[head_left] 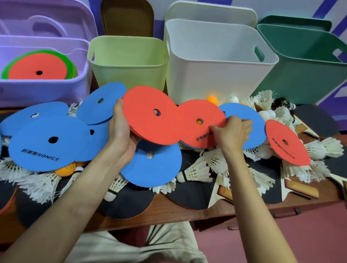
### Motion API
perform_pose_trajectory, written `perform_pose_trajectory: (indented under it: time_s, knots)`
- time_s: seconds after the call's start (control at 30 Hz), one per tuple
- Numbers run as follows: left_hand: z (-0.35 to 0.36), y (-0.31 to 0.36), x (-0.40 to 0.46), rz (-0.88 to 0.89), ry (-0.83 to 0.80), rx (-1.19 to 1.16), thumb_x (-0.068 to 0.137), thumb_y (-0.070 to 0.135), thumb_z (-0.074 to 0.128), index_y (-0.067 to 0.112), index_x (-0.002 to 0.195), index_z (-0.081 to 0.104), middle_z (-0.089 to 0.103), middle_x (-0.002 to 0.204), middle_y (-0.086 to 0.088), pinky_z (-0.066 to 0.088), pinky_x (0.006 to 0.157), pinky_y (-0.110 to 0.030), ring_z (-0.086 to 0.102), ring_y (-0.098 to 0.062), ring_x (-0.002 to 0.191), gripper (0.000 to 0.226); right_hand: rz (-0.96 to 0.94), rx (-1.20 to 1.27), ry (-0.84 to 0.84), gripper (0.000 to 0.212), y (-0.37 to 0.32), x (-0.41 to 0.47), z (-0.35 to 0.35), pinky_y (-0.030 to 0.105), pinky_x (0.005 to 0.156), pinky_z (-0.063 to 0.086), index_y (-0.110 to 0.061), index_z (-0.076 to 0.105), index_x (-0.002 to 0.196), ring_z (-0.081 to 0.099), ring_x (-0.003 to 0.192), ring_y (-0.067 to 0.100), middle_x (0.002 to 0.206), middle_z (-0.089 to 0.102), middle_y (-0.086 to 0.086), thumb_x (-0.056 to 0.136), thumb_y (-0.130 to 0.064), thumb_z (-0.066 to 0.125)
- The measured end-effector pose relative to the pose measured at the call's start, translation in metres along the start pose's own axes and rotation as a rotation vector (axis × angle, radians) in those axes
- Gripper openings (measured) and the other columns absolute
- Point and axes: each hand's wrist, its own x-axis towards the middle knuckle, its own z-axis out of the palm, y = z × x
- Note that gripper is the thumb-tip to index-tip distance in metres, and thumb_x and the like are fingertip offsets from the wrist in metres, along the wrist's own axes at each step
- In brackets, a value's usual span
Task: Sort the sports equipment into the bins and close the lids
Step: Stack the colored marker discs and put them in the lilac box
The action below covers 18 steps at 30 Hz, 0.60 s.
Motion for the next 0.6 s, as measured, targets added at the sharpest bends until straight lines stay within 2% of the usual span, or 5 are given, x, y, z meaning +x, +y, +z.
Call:
perform_pose_trajectory:
  time_s: [0.13, 0.23, 0.33, 0.47, 0.6]
  knots:
    - [-0.002, 0.002, 0.0, 0.006, 0.005, -0.001, 0.102, 0.045, 0.031, 0.026, 0.102, 0.059, 0.068, 0.09, 0.005, 0.052, 0.062, -0.028, 0.065, -0.012, 0.081, 0.034, -0.072, 0.082, 0.032, 0.044, 0.001, 0.002, 0.0, 0.042, 0.095, 0.039, -0.004, 0.049, 0.111, 0.041, 0.113, 0.036, 0.123, 0.041, 0.018, 0.077, -0.018, 0.074]
    - [-0.006, 0.004, 0.001, 0.016, 0.009, -0.002, 0.101, 0.045, 0.033, 0.026, 0.103, 0.058, 0.068, 0.092, 0.005, 0.053, 0.064, -0.029, 0.066, -0.012, 0.083, 0.032, -0.265, 0.292, 0.006, 0.023, 0.006, 0.005, -0.008, 0.043, 0.08, 0.045, -0.006, 0.042, 0.107, 0.051, 0.089, 0.029, 0.104, 0.053, 0.014, 0.089, -0.006, 0.057]
    - [-0.01, 0.006, 0.002, 0.033, 0.028, -0.017, 0.101, 0.045, 0.034, 0.026, 0.105, 0.057, 0.068, 0.092, 0.006, 0.053, 0.069, -0.031, 0.065, -0.012, 0.085, 0.03, -0.346, 0.423, 0.073, 0.014, 0.01, 0.006, -0.017, 0.031, 0.066, 0.039, -0.002, 0.042, 0.107, 0.051, 0.07, 0.016, 0.089, 0.057, 0.014, 0.093, -0.001, 0.043]
    - [-0.013, 0.007, 0.0, 0.046, 0.03, -0.046, 0.102, 0.042, 0.035, 0.027, 0.098, 0.056, 0.067, 0.087, 0.007, 0.053, 0.07, -0.032, 0.064, -0.009, 0.08, 0.026, -0.279, 0.734, 0.334, 0.013, 0.004, 0.001, -0.025, 0.017, 0.059, 0.037, -0.002, 0.044, 0.104, 0.048, 0.06, -0.008, 0.075, 0.047, -0.01, 0.092, 0.003, 0.041]
    - [-0.007, 0.003, -0.002, 0.027, 0.008, -0.057, 0.102, 0.041, 0.036, 0.024, 0.102, 0.056, 0.067, 0.087, 0.006, 0.054, 0.071, -0.033, 0.064, -0.01, 0.08, 0.027, -0.16, 1.027, 0.161, 0.017, -0.012, -0.012, -0.024, 0.017, 0.049, 0.034, -0.017, 0.044, 0.097, 0.041, 0.046, -0.003, 0.063, 0.049, -0.004, 0.094, -0.001, 0.046]
